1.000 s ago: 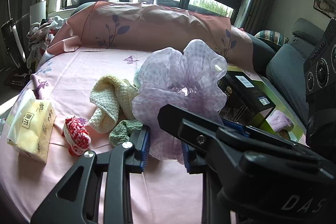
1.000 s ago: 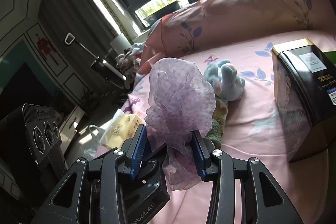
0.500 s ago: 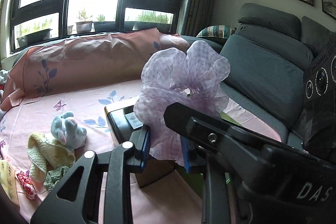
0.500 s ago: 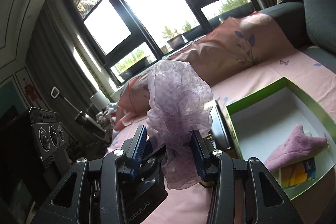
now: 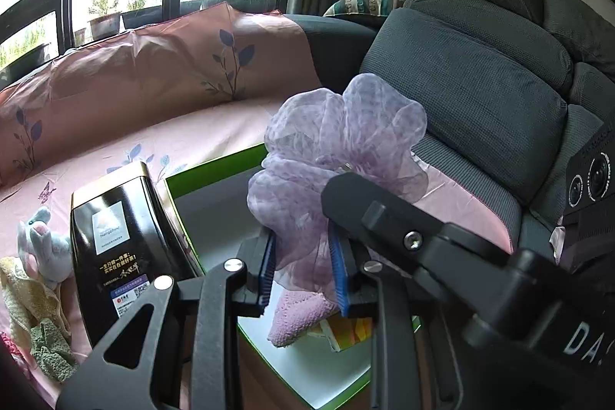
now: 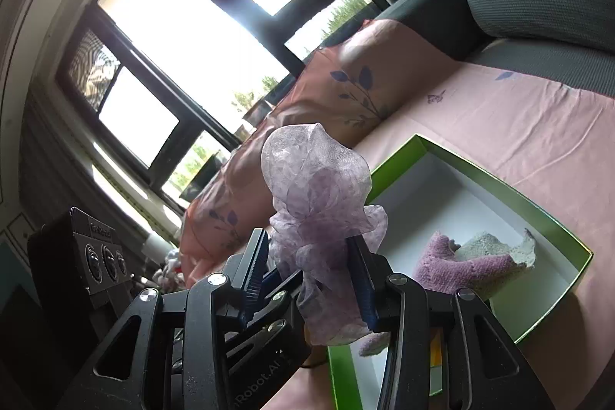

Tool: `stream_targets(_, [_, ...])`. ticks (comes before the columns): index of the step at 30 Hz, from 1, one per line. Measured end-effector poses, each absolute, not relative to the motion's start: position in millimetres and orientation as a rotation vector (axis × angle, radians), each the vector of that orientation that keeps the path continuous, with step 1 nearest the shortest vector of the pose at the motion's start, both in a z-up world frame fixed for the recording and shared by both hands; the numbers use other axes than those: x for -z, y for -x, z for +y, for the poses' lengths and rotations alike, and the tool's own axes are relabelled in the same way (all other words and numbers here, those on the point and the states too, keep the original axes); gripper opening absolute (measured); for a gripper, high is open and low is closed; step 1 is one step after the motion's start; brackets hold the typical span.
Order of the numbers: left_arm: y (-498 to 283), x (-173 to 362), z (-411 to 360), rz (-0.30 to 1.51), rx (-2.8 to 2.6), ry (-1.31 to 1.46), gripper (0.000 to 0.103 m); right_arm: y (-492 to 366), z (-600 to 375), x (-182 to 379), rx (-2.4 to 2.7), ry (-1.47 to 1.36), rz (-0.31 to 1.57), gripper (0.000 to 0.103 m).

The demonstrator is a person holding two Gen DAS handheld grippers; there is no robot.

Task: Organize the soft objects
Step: 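Lift and carry the bath puff with both grippers over the green box, then open both grippers to drop the lavender bath puff into the green box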

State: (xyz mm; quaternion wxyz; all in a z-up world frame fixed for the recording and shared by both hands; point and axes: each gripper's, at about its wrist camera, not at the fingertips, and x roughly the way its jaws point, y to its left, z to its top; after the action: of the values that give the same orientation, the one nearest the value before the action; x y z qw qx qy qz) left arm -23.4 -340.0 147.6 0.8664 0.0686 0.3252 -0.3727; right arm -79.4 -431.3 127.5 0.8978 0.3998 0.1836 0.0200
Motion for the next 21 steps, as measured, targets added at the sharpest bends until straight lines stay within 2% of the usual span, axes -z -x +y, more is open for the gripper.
stream_targets(7, [14, -133, -365, 0.722, 0.760, -0.162, 0.023, 77, -459, -102, 0.032, -0.935, 0.401, 0.045])
stream_targets(12, [10, -127, -374, 0.755, 0.761, -0.171, 0.028, 81, -469, -93, 0.075, -0.978, 0.406, 0.045])
stream_targets(17, [16, -133, -371, 0.713, 0.745, -0.203, 0.052, 87, -475, -93, 0.141, -0.990, 0.395, 0.045])
stream_targets(19, [19, -136, -367, 0.702, 0.755, -0.198, 0.058, 92, -478, -93, 0.139, -1.009, 0.374, 0.047])
stream_targets(21, [22, -139, -363, 0.686, 0.758, -0.195, 0.063, 95, -478, -96, 0.148, -0.993, 0.362, 0.060])
